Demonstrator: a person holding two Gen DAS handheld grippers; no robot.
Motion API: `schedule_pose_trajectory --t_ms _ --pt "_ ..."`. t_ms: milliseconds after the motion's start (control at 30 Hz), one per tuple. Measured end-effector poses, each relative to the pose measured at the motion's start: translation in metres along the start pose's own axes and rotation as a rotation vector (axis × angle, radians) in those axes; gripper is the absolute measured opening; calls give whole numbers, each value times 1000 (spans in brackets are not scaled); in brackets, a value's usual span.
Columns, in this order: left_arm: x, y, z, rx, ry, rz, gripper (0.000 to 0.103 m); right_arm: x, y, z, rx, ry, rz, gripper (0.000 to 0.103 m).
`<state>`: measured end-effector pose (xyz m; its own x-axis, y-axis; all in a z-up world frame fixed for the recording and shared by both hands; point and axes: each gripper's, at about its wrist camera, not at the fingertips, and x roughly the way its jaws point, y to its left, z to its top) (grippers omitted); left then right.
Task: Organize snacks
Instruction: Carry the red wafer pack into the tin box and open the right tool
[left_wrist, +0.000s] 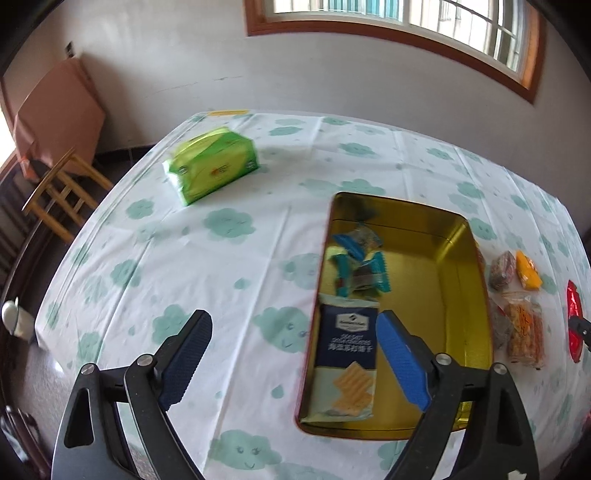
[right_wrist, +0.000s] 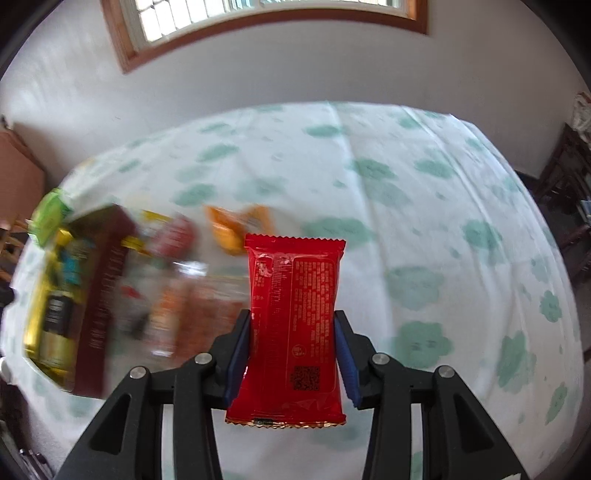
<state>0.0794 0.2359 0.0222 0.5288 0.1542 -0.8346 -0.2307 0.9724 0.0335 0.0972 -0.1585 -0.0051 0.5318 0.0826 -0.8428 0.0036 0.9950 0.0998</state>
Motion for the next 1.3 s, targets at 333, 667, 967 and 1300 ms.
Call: schedule_pose_trajectory --t_ms 333,667,967,1300 --pt "-6 44 -15 -115 13 59 94 -13 136 5 -121 5 260 43" --pt "-11 94 -31 -226 25 102 94 17 252 -8 -219 98 355 43" --pt "-7 107 -41 -258 51 100 94 44 282 -20 -232 157 329 43" --pt "-9 116 -44 -276 51 107 94 61 297 -29 -200 228 379 48"
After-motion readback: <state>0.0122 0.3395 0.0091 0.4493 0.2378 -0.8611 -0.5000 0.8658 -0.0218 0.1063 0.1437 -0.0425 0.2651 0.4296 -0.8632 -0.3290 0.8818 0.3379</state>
